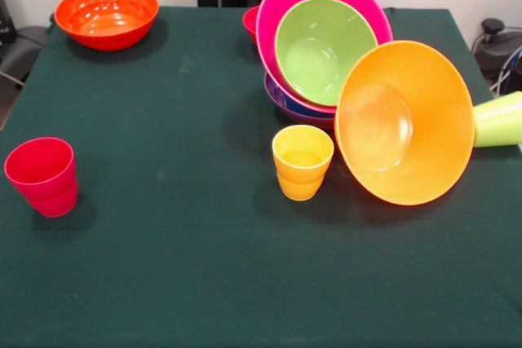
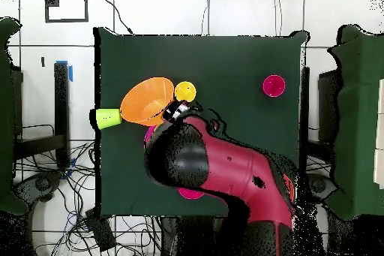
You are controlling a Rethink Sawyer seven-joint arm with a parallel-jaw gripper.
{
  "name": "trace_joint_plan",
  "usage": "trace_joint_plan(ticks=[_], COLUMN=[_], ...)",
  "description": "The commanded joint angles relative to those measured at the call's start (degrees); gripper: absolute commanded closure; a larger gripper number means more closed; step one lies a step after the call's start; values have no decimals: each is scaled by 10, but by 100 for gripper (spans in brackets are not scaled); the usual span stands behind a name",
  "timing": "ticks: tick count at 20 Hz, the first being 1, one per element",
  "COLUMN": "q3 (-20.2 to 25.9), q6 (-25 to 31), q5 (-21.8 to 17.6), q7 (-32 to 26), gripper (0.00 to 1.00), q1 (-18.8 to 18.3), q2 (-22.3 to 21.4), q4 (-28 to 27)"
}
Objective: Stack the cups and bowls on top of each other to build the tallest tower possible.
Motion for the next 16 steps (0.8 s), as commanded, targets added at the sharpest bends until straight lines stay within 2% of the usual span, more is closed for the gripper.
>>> trace_joint_plan(ticks=[1,7,16], q3=[100,152,198], q6=[38,-23,-21], q5=[-7,-23,-57], q7=[-102,-114,-133], gripper=[0,0,0], q1=[-52,-118,-195], q2=[-27,-28,-51], q4=[94,147,182])
